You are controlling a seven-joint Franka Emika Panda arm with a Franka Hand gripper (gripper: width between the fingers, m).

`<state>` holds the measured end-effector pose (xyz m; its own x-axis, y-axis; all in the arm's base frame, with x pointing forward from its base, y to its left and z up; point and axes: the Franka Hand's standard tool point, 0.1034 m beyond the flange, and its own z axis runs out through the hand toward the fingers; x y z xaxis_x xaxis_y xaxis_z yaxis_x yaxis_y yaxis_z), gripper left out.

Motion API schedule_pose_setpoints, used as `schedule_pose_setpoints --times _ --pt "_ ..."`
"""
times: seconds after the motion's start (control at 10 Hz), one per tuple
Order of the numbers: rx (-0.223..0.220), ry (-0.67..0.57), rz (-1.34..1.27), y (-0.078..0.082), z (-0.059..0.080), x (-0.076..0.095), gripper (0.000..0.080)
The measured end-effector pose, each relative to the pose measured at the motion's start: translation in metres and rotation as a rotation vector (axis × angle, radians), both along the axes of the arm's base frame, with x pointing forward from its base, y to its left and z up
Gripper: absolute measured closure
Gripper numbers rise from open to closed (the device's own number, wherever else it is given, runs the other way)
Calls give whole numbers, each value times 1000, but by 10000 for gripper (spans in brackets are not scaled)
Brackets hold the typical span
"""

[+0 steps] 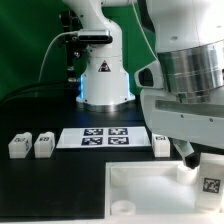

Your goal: Assemble one leg

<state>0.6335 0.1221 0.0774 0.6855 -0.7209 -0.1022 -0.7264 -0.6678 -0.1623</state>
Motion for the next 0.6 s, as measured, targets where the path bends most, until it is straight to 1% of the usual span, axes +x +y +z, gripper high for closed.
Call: schedule_pose_setpoints --times 0.1,0.2,0.3,0.5,0.6 --pt "-51 -20 227 -2 1 1 150" --pt "-79 -36 395 -1 4 2 150" --pt "-87 -50 483 0 4 3 150" --pt "-83 -41 417 -1 4 3 150" --pt "-83 -40 411 -1 4 3 343"
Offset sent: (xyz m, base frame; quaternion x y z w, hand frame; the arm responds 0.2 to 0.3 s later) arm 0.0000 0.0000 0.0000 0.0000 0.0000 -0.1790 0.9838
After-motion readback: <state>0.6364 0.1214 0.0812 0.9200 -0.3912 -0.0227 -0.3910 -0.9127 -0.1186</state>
